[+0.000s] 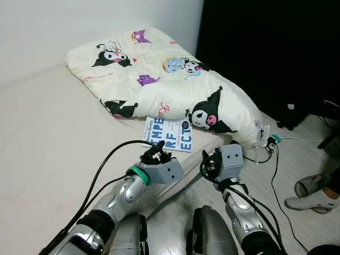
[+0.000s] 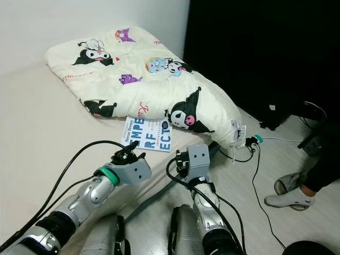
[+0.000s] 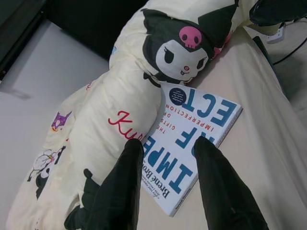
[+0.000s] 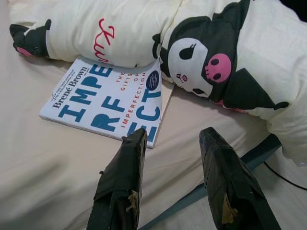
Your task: Clean up the room
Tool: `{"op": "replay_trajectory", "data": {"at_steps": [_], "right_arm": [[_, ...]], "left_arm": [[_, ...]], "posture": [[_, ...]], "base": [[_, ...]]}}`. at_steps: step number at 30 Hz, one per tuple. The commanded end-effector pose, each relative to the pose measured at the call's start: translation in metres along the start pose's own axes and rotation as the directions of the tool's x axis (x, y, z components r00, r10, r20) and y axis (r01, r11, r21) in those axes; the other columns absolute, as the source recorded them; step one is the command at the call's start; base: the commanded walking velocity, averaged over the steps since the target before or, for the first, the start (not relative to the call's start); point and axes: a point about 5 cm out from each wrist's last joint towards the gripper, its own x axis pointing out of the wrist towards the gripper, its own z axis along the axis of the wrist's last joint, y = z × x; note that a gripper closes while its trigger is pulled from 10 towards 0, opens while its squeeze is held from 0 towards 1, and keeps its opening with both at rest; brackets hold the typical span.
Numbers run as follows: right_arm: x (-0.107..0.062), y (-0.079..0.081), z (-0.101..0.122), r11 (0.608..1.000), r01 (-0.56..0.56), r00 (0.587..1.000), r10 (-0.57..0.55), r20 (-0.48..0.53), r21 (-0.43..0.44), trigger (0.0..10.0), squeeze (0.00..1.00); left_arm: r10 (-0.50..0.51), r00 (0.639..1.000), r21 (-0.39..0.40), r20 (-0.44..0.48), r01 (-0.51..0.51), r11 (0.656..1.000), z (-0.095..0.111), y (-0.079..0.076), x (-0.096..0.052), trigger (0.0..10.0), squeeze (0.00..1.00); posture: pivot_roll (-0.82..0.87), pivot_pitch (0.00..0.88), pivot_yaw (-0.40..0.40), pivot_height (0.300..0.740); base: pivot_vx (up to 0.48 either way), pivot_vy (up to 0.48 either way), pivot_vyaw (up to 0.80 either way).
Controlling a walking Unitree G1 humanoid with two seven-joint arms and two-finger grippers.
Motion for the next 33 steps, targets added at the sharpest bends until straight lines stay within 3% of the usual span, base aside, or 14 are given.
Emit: {"op": "replay_trajectory", "data": {"at_steps": [1,12,15,23,24,25,26,28,29,30,31,33], "right_arm": [[-0.003,0.000,-0.004,1.000,0.008,1.000,-0.008,-0.008,0.010,10.0,0.00],[-0.003,0.001,-0.004,1.000,0.005,1.000,-0.005,-0.010,0.013,10.0,0.00],[-0.002,0.003,-0.004,0.998,-0.005,1.000,0.006,-0.012,0.060,10.0,0.00],[0.006,0.004,0.004,0.996,-0.008,1.000,0.007,0.006,0.086,10.0,0.00],[0.007,0.003,0.007,0.996,-0.010,1.000,0.008,0.022,0.083,10.0,0.00],[0.007,0.003,0.007,0.996,-0.010,1.000,0.008,0.022,0.083,10.0,0.00],[0.007,0.002,0.011,0.996,-0.010,0.999,0.007,0.039,0.085,10.0,0.00],[0.006,0.001,0.015,0.997,-0.015,0.998,0.010,0.063,0.081,10.0,0.00],[0.006,0.001,0.015,0.997,-0.015,0.998,0.010,0.063,0.081,10.0,0.00],[0.005,0.002,0.016,0.997,-0.018,0.997,0.012,0.070,0.079,10.0,0.00],[0.005,0.003,0.018,0.997,-0.025,0.996,0.018,0.084,0.078,10.0,0.00],[0.005,0.003,0.018,0.997,-0.025,0.996,0.018,0.084,0.078,10.0,0.00]], "left_arm": [[-0.016,1.000,0.017,-0.011,0.016,1.000,-0.003,-0.003,-0.002,10.0,0.00],[-0.009,1.000,0.025,-0.012,0.009,1.000,-0.003,-0.003,-0.002,10.0,0.00],[0.010,1.000,0.053,-0.012,-0.009,0.999,-0.003,-0.002,-0.001,10.0,0.00],[0.050,0.994,0.113,-0.095,-0.040,0.993,-0.018,0.008,-0.001,10.0,0.00],[0.079,0.988,0.038,-0.136,-0.074,0.997,-0.023,0.015,-0.001,10.0,0.00],[0.079,0.988,0.038,-0.136,-0.074,0.997,-0.023,0.015,-0.001,10.0,0.00],[0.108,0.980,-0.072,-0.167,-0.121,0.990,-0.026,0.024,-0.002,10.0,0.00],[0.152,0.969,-0.278,-0.195,-0.203,0.939,-0.026,0.038,-0.002,10.0,0.00],[0.152,0.969,-0.278,-0.195,-0.203,0.939,-0.026,0.038,-0.002,10.0,0.00],[0.162,0.967,-0.328,-0.197,-0.221,0.919,-0.026,0.040,-0.002,10.0,0.00],[0.172,0.963,-0.414,-0.206,-0.245,0.877,-0.023,0.045,-0.002,10.0,0.00],[0.172,0.963,-0.414,-0.206,-0.245,0.877,-0.023,0.045,-0.002,10.0,0.00]], "posture": [[-0.04,0.034,0.045,0.620],[-0.04,0.038,0.051,0.620],[-0.03,0.056,0.059,0.620],[-0.03,0.080,0.071,0.620],[-0.04,0.086,0.069,0.620],[-0.04,0.086,0.069,0.620],[-0.03,0.090,0.066,0.620],[-0.03,0.093,0.064,0.620],[-0.03,0.093,0.064,0.620],[-0.03,0.093,0.064,0.620],[-0.03,0.093,0.063,0.620],[-0.03,0.093,0.063,0.620]], "base": [[0.000,0.000,0.00],[0.000,0.000,0.00],[0.000,0.000,0.00],[0.000,0.000,0.00],[0.000,0.000,0.00],[0.000,0.000,0.00],[0.000,0.000,0.00],[0.000,0.000,0.00],[0.000,0.000,0.00],[0.000,0.000,0.00],[0.000,0.000,0.00],[0.000,0.000,0.00]]}}
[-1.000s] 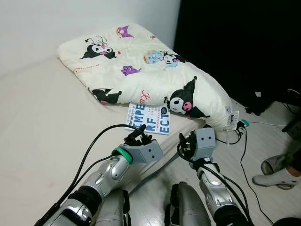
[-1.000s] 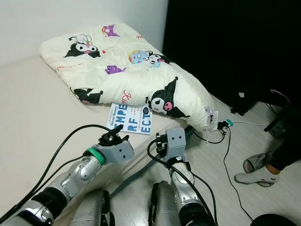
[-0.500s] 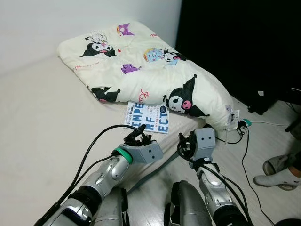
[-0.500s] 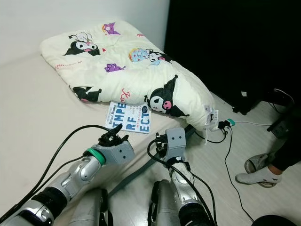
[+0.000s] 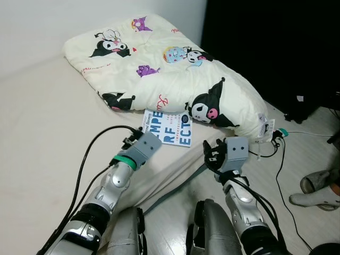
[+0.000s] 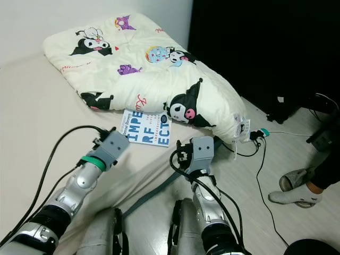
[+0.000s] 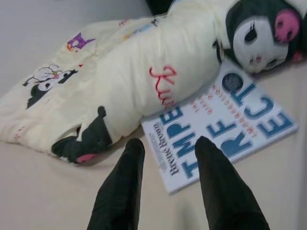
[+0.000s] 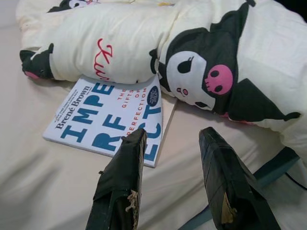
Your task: Clean up the room
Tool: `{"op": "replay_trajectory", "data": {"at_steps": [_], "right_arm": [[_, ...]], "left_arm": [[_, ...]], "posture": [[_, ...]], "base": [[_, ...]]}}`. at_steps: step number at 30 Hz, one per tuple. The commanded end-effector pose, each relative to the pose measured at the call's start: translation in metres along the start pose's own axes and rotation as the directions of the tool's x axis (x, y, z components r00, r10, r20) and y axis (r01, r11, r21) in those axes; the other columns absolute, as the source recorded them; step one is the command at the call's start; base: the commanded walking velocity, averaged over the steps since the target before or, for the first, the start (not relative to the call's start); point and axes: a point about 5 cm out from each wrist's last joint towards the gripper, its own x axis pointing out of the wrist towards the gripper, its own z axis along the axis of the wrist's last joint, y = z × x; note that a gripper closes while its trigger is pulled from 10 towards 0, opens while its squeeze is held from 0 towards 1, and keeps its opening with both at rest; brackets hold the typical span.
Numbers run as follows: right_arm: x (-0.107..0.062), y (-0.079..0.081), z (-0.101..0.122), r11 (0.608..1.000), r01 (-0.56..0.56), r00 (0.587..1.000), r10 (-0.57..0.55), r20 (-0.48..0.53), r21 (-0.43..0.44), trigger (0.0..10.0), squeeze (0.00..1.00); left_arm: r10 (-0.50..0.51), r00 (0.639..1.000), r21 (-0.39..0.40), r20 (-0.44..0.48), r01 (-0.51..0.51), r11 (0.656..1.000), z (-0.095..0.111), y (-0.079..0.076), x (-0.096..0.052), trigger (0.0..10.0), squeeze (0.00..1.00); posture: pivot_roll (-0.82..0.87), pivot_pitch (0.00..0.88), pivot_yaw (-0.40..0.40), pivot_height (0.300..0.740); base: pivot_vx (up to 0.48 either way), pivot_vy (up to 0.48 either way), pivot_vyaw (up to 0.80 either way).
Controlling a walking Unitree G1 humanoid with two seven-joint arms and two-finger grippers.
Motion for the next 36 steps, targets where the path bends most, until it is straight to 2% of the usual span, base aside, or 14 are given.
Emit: {"op": "replay_trajectory", "data": {"at_steps": [1,5,9,17,25,36], "right_arm": [[-0.004,0.004,-0.003,1.000,-0.019,1.000,0.019,-0.004,0.006,10.0,0.00],[-0.001,0.007,0.004,0.999,-0.022,0.999,0.023,0.024,-0.034,10.0,0.00],[0.002,0.007,0.006,0.999,-0.021,0.999,0.022,0.031,-0.046,10.0,0.00],[0.002,0.004,0.004,0.998,-0.018,1.000,0.019,0.015,-0.055,10.0,0.00],[0.001,0.003,0.005,0.998,-0.014,1.000,0.015,0.009,-0.053,10.0,0.00],[0.001,0.002,0.002,0.998,-0.012,1.000,0.012,-0.004,-0.057,10.0,0.00]], "left_arm": [[-0.009,1.000,-0.088,-0.018,0.007,0.996,-0.001,0.000,-0.004,10.0,0.00],[-0.012,0.999,-0.129,0.033,0.017,0.991,0.014,-0.001,-0.002,10.0,0.00],[-0.022,0.998,-0.119,0.057,0.029,0.992,0.020,-0.005,-0.001,10.0,0.00],[-0.040,0.997,-0.125,0.069,0.049,0.991,0.026,-0.010,0.004,10.0,0.00],[-0.074,0.995,-0.167,0.059,0.083,0.983,0.027,-0.008,0.003,10.0,0.00],[-0.114,0.992,-0.180,0.057,0.123,0.976,0.030,-0.015,0.003,10.0,0.00]], "posture": [[-0.03,0.091,0.062,0.620],[-0.03,0.079,0.062,0.630],[-0.03,0.073,0.062,0.639],[-0.04,0.058,0.059,0.663],[-0.04,0.055,0.058,0.687],[-0.04,0.050,0.056,0.735]], "base": [[0.000,0.000,0.00],[0.000,0.000,0.00],[0.000,0.000,0.00],[0.000,0.000,0.00],[0.000,0.000,0.00],[0.000,0.000,0.00]]}}
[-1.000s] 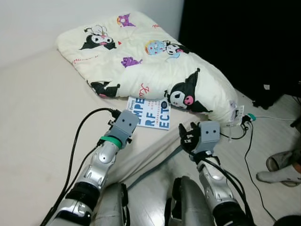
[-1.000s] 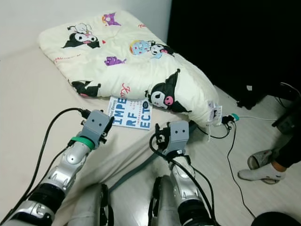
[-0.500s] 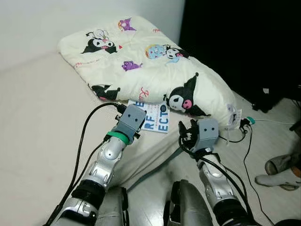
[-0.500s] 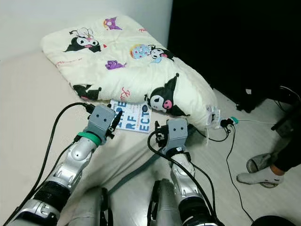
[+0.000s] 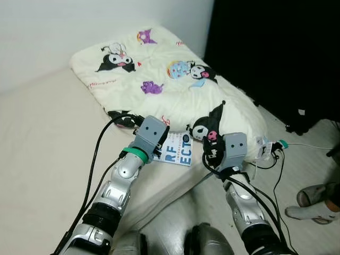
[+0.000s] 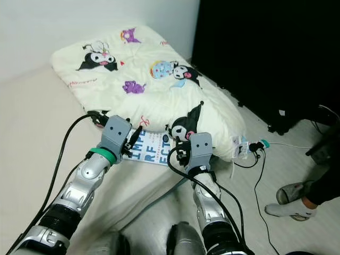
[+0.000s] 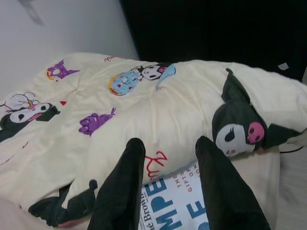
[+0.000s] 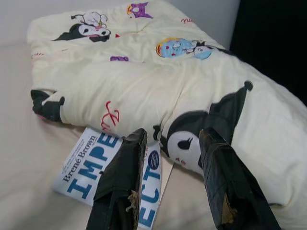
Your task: Clean up the room
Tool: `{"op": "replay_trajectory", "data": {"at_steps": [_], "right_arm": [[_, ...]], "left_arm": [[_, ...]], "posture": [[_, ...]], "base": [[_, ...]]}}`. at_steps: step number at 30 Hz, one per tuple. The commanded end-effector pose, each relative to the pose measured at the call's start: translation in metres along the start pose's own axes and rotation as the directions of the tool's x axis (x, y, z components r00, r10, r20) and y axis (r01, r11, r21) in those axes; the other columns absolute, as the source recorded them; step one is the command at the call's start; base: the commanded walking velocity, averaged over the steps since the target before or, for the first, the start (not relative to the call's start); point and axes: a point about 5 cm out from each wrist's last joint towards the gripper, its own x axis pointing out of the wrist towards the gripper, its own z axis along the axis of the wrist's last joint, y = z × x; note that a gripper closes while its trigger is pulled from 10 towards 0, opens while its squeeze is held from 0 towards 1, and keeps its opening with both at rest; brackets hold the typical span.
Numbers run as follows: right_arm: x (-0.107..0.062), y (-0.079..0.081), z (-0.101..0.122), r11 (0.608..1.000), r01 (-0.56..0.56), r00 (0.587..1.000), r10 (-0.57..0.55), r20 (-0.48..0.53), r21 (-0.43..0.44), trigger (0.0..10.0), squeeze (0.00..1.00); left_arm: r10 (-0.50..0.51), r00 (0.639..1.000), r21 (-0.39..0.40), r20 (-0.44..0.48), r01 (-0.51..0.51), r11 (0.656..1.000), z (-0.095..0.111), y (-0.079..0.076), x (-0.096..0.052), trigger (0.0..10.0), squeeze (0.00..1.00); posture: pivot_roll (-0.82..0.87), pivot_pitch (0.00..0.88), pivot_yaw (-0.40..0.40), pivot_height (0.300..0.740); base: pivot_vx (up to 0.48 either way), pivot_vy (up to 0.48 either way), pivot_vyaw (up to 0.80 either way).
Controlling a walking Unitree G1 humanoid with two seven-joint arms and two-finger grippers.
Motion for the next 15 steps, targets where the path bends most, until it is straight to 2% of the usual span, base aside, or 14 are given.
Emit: {"op": "replay_trajectory", "data": {"at_steps": [1,12,15], "right_arm": [[-0.0037,0.0003,-0.0061,1.000,0.004,1.000,-0.004,-0.030,0.004,10.0,0.00],[-0.0034,0.0020,-0.0048,1.000,0.015,1.000,-0.015,-0.019,0.010,10.0,0.00],[-0.0029,0.0053,-0.0046,1.000,0.003,1.000,-0.003,-0.018,0.017,10.0,0.00]], "left_arm": [[-0.010,0.999,-0.015,-0.031,0.009,1.000,-0.0065,-0.0016,-0.0034,10.0,0.00],[-0.023,0.999,-0.025,-0.033,0.022,0.999,-0.0046,-0.0047,-0.0032,10.0,0.00],[-0.025,0.999,-0.025,-0.037,0.024,0.999,-0.0056,-0.0054,-0.0040,10.0,0.00]], "posture": [[-0.04,0.050,0.056,0.740],[-0.04,0.052,0.056,0.740],[-0.04,0.053,0.057,0.740]], "base": [[0.000,0.000,0.00],[0.000,0.000,0.00],[-0.341,0.000,0.00]]}}
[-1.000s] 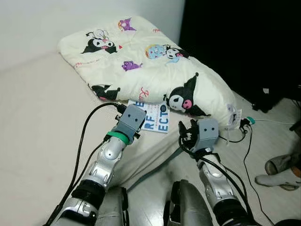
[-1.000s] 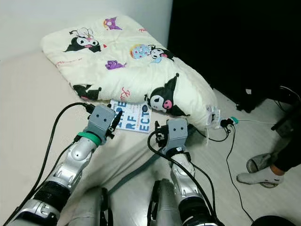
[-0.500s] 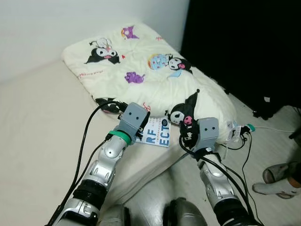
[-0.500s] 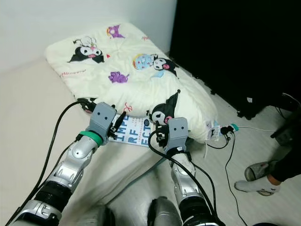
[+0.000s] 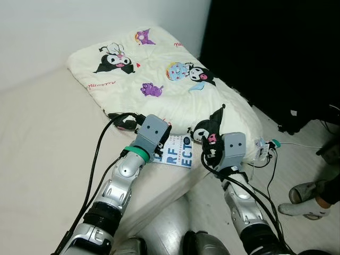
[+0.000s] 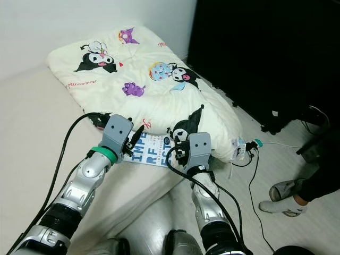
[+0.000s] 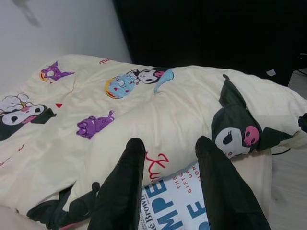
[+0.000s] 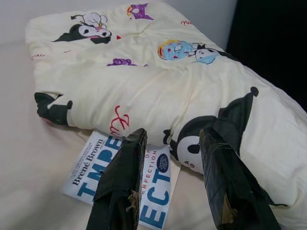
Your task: Clean up the room
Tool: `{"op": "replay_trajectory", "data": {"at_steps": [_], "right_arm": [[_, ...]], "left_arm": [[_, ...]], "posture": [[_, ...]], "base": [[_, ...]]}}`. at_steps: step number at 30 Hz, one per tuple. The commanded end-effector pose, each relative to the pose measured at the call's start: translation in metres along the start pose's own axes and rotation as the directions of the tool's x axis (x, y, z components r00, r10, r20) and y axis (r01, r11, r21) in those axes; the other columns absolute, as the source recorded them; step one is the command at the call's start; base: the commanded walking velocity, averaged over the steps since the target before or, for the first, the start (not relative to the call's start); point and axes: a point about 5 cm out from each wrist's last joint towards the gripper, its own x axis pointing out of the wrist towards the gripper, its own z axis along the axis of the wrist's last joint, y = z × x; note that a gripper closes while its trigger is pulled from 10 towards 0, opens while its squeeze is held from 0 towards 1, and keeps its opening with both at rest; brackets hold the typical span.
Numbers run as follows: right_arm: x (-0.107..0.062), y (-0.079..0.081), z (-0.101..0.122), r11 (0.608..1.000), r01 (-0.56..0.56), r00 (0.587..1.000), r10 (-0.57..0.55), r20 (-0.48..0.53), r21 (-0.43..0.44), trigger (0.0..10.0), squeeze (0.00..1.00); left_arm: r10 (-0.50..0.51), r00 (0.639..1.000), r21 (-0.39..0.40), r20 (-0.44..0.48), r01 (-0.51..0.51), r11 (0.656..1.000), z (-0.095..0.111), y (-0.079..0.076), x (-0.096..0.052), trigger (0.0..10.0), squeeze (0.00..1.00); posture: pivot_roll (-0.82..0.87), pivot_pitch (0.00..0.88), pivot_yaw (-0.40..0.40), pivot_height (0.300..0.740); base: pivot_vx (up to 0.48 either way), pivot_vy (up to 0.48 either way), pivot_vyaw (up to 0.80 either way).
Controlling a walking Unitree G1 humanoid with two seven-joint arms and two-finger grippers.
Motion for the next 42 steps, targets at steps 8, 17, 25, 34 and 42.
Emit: {"op": "replay_trajectory", "data": {"at_steps": [8,17,25,34,42], "right_arm": [[-0.0019,0.0049,-0.0031,1.000,-0.014,1.000,0.014,-0.014,0.014,10.0,0.00],[-0.0018,0.0065,-0.0024,1.000,-0.020,1.000,0.020,-0.007,0.018,10.0,0.00],[-0.0007,0.0066,-0.0019,0.999,-0.029,1.000,0.029,-0.007,0.021,10.0,0.00],[-0.0010,0.0063,-0.0018,0.999,-0.039,0.999,0.039,-0.006,0.037,10.0,0.00],[-0.0010,0.0068,-0.0015,0.998,-0.045,0.999,0.045,-0.004,0.044,10.0,0.00]], "left_arm": [[-0.009,0.999,-0.017,-0.035,0.008,1.000,-0.0078,-0.0029,-0.0050,10.0,0.00],[-0.008,0.999,-0.012,-0.035,0.007,1.000,-0.0077,-0.0024,-0.0054,10.0,0.00],[-0.006,0.999,-0.007,-0.036,0.006,1.000,-0.0077,-0.0014,-0.0049,10.0,0.00],[-0.018,0.999,-0.016,-0.041,0.017,1.000,-0.0070,-0.0036,-0.0046,10.0,0.00],[-0.023,0.999,-0.013,-0.044,0.023,1.000,-0.0070,-0.0042,-0.0040,10.0,0.00]], "posture": [[-0.04,0.052,0.057,0.740],[-0.04,0.050,0.059,0.740],[-0.03,0.047,0.061,0.740],[-0.03,0.046,0.063,0.740],[-0.04,0.046,0.064,0.740]], "base": [[-0.360,0.000,0.00],[-0.360,0.000,0.00],[-0.288,0.000,0.00],[0.000,0.000,0.44],[0.000,0.000,0.78]]}}
